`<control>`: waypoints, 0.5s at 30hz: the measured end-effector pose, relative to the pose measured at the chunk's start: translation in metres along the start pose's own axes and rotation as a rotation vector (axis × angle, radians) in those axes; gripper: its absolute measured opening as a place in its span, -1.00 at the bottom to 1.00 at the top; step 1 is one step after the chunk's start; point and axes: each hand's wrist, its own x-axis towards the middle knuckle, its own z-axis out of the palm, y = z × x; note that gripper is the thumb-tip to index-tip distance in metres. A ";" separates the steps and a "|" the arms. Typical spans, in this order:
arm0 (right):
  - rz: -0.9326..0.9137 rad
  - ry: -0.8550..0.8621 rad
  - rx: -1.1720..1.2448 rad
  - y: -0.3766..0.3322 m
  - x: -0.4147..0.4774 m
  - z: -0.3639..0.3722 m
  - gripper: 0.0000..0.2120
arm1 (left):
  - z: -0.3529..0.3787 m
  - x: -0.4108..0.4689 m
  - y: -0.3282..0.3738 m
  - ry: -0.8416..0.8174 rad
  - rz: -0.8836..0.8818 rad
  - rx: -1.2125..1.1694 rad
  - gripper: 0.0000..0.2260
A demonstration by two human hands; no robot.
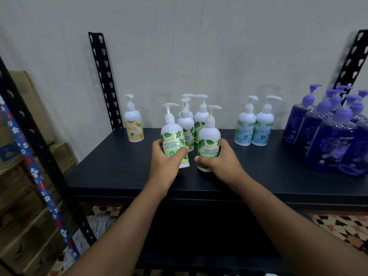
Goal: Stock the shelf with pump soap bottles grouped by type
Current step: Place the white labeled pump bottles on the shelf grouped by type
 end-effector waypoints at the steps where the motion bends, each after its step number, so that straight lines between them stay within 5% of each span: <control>1: -0.003 -0.001 -0.013 0.002 0.001 0.000 -0.42 | 0.001 0.001 0.000 0.001 0.002 -0.001 -0.53; 6: -0.022 0.011 -0.071 0.009 0.003 0.001 -0.36 | 0.002 0.003 -0.003 -0.010 0.009 0.013 -0.49; 10: -0.024 0.045 -0.189 0.016 0.002 0.003 -0.13 | 0.000 0.001 -0.005 -0.013 0.006 0.020 -0.52; 15: 0.017 0.092 -0.275 0.019 0.003 0.001 -0.26 | 0.001 0.001 -0.006 -0.004 0.014 0.016 -0.51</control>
